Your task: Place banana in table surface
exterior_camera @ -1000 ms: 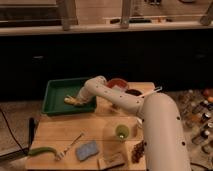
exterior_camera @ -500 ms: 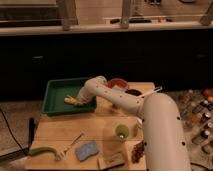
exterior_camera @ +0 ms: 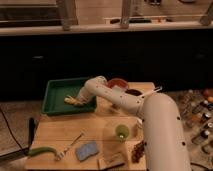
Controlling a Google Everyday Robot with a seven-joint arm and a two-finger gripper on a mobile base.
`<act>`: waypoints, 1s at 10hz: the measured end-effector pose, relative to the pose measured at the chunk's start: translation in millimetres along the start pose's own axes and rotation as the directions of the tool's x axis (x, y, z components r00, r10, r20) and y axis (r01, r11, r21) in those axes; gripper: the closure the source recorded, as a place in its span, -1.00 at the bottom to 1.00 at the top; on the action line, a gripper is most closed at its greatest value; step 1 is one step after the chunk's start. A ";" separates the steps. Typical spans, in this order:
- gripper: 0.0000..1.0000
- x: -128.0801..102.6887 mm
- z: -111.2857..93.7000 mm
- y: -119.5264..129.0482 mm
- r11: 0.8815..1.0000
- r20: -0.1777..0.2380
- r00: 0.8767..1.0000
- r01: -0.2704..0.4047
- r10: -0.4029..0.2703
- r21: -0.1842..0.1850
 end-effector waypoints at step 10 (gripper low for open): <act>0.58 -0.1 0.1 0.1 1.000 0.000 1.000 0.000 0.000 0.000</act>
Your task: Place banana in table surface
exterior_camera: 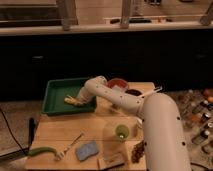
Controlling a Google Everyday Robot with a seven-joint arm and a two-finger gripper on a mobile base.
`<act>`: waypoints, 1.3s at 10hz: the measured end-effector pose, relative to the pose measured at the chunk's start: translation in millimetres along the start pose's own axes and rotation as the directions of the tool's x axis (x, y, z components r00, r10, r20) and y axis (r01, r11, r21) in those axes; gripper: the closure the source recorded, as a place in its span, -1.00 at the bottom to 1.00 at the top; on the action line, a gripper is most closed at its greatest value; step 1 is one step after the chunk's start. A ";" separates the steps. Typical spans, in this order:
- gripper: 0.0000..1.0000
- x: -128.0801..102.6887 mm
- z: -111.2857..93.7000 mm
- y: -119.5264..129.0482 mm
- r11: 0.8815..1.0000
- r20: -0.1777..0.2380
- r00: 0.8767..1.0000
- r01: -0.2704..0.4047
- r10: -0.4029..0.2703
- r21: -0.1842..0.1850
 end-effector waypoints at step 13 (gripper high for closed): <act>-0.60 1.7 -0.5 0.2 1.000 -0.001 1.000 -0.001 0.001 0.000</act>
